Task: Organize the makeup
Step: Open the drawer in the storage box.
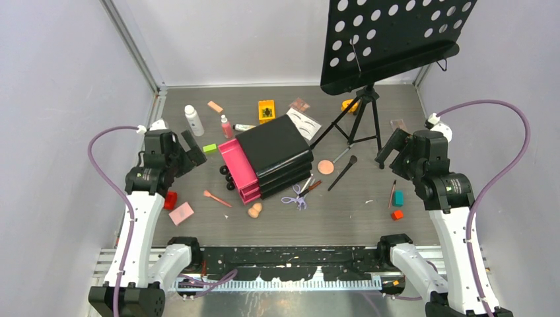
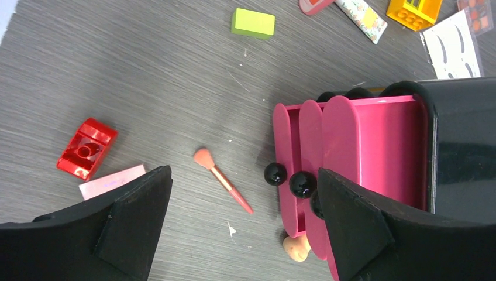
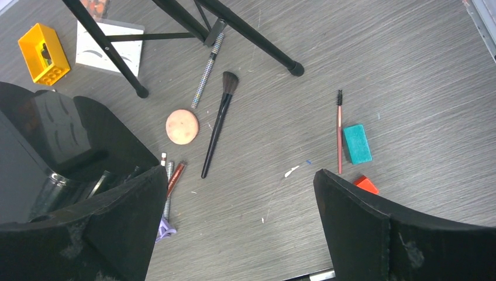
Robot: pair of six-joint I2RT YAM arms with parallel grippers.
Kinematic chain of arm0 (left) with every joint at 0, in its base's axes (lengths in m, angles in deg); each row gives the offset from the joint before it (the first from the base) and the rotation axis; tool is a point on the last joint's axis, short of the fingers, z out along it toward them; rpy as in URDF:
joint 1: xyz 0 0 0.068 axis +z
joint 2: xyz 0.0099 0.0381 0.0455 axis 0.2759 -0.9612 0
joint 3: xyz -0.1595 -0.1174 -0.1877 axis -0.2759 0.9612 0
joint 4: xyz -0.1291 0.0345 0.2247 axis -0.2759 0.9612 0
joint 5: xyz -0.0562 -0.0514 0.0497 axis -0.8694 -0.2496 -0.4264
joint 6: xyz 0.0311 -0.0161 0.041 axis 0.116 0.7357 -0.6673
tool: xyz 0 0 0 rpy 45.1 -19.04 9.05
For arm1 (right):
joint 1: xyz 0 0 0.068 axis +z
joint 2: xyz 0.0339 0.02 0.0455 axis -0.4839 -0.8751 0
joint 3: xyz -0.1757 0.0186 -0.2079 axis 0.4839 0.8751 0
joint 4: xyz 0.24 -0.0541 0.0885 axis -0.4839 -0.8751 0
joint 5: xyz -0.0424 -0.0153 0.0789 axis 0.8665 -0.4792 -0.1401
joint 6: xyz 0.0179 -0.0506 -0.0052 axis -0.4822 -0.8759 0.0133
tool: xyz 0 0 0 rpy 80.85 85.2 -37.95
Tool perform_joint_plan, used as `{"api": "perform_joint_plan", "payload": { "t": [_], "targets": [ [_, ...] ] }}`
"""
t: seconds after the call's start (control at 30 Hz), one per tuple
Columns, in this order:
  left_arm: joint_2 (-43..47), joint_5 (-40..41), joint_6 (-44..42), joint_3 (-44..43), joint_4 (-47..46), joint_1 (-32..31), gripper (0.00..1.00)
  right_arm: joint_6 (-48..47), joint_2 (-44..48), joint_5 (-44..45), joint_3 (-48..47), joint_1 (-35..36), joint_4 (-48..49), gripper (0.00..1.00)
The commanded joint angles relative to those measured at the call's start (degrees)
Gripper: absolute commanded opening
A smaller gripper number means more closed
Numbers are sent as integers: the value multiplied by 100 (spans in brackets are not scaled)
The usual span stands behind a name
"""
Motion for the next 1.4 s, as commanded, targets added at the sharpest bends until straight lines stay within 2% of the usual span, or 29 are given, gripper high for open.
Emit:
{"api": "perform_joint_plan", "payload": {
  "t": [0.0, 0.1, 0.33, 0.53, 0.63, 0.73, 0.97, 1.37],
  "targets": [
    [108, -474, -43, 123, -607, 24, 96, -117, 56, -30, -45, -22, 88, 99],
    [101, -905, 20, 102, -652, 16, 92, -154, 24, -49, -48, -24, 85, 99],
    [194, -1217, 310, 118, -826, -24, 92, -156, -34, -89, -48, -17, 82, 99],
    [189, -727, 639, 489, -919, -616, 92, -58, -130, -287, 22, -17, 171, 98],
    [150, -528, 784, 594, -1086, -905, 91, -65, -204, -679, 43, -20, 260, 96],
    [-14, -472, 862, 589, -1232, -1113, 85, -136, -272, -1089, 58, -19, 361, 93],
    [-302, -6, 874, 532, -1235, -1479, 82, 14, -338, -2144, 304, 63, 866, 92],
    [-639, 271, 943, 592, -1383, -1795, 73, 257, -611, -1306, 428, 1306, 1144, 92]
  ]
}}
